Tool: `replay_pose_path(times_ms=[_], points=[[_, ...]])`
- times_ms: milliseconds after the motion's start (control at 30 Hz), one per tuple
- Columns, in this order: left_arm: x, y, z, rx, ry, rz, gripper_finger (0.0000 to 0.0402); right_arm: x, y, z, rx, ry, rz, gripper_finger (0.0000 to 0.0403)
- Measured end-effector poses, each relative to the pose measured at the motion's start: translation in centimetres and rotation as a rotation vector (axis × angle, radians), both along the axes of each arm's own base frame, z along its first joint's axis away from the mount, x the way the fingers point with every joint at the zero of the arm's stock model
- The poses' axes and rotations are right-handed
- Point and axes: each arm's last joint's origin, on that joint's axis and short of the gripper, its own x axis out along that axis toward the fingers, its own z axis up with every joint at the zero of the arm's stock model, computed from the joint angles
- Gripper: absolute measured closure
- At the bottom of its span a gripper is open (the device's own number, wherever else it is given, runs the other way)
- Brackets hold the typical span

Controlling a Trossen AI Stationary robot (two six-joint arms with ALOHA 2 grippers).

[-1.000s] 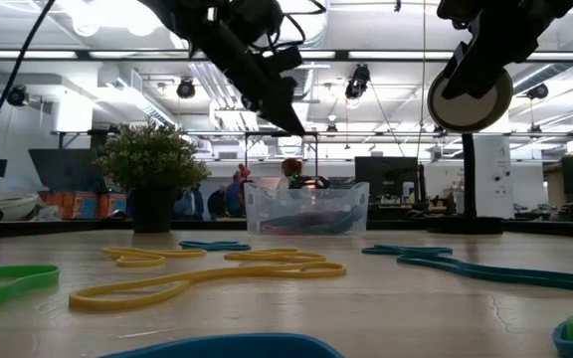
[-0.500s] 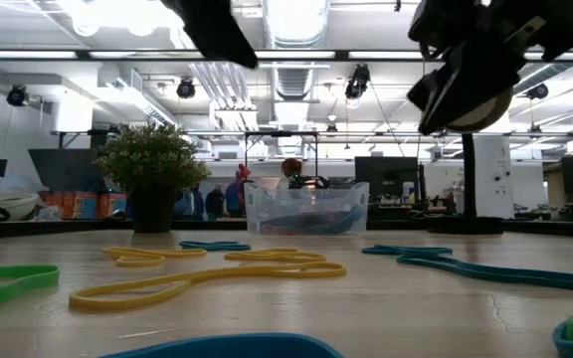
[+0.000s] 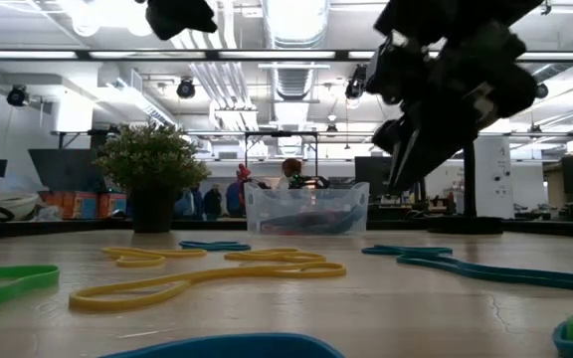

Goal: Pick and place rubber bands into bin
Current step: Put the blue rubberband into the transparent bin

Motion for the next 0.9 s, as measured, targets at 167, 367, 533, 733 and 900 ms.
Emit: replay_pose_path(times_ms=[167, 367, 533, 733, 900], points=[[-0.3, -0.8, -1.1, -0.041, 0.028, 0.004, 0.0301, 0.6, -0.7, -1.9, -0.01, 0.07, -0.016, 0.0335], [-0.4, -1.4, -2.0, -0.058, 0.044, 0.02, 0.0301, 0.8, -1.0, -3.2, -0.018, 0.114, -0.024, 0.0335], [-0.3, -1.6, -2.3, -0.058, 0.05, 0.033, 0.0301, 1.0, -1.1, -3.5, -0.022, 0.105, -0.019, 0.0335], [-0.3, -1.6, -2.2, -0.055, 0.034, 0.037, 0.0301, 1.3, -1.1, -3.8, -0.055, 0.086, 0.022, 0.0335], [-0.2, -1.6, -2.2, -0.055, 0.028, 0.039, 0.0301, 1.5, -1.1, -4.6, -0.075, 0.104, 0.05, 0.0335]])
